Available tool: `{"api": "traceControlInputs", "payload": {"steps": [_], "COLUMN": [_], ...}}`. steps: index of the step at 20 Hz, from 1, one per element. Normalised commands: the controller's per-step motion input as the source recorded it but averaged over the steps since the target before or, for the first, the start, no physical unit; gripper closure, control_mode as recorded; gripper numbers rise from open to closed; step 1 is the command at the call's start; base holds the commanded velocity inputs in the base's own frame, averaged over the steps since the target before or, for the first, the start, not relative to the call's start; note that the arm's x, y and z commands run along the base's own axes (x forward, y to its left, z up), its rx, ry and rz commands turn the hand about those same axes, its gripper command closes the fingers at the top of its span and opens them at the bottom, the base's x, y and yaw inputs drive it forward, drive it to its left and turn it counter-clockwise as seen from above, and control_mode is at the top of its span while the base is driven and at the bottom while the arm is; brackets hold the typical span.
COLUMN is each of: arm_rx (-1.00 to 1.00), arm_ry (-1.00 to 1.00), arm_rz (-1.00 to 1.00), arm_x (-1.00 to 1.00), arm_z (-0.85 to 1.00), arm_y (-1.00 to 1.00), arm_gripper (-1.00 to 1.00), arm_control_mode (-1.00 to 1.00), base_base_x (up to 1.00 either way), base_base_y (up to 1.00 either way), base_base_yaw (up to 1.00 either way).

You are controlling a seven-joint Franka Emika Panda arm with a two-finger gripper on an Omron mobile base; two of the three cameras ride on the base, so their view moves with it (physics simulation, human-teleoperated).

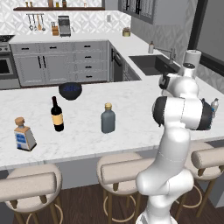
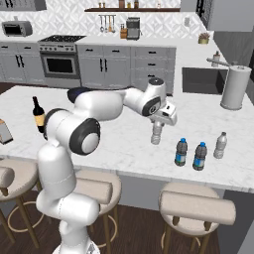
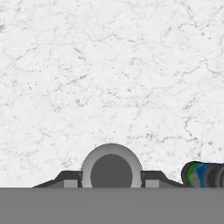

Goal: Move the plastic bottles in the middle to the plastics group, and the glass bottles in the middle to the glass group.

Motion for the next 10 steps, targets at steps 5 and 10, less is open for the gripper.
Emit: {"api": "traceControlInputs", "payload": {"steps": [5, 10], "arm_rx": [-0.12, -0.12], "arm_ry": [-0.14, 0.08], "arm_rz": [0.00, -0.04], "arm_x": [-0.01, 0.13], "arm_z": [-0.05, 0.05], "arm_y": [-0.02, -0.15], "arm_gripper": [1.00, 1.00], "arm_control_mode": [-1.00, -1.00], "base_base_x": [0.00, 0.00], "base_base_y": [0.00, 0.00], "base_base_yaw": [0.00, 0.00]}}
